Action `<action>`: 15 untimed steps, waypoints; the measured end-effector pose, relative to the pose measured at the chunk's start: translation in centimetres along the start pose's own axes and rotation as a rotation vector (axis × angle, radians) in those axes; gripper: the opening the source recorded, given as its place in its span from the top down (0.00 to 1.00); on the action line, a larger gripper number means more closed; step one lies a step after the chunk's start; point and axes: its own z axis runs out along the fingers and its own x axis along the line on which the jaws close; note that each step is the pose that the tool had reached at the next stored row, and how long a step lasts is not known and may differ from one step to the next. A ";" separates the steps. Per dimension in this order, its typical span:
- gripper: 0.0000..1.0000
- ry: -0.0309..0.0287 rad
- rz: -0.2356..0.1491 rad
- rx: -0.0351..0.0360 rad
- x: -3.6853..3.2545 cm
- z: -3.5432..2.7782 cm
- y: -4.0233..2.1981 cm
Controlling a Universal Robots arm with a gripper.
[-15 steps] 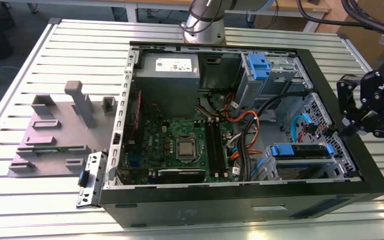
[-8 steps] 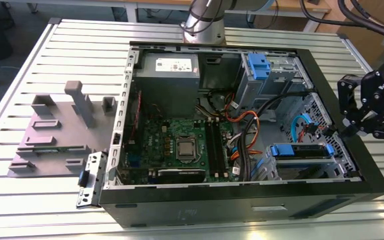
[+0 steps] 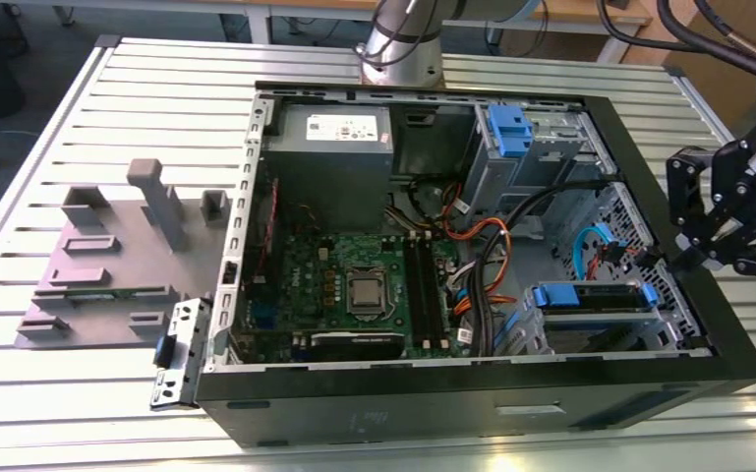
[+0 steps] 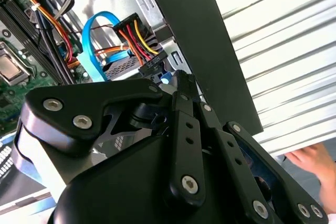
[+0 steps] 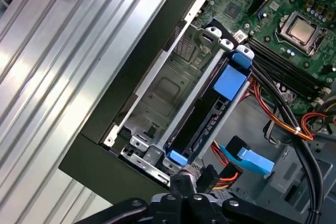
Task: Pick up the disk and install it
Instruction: 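Insert the first disk wire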
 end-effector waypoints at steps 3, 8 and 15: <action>0.89 0.0011 0.032 -0.0011 0.00 0.00 0.00; 0.89 0.0030 0.115 -0.0034 0.00 0.03 0.00; 0.89 0.0043 0.242 -0.0061 0.00 0.06 0.00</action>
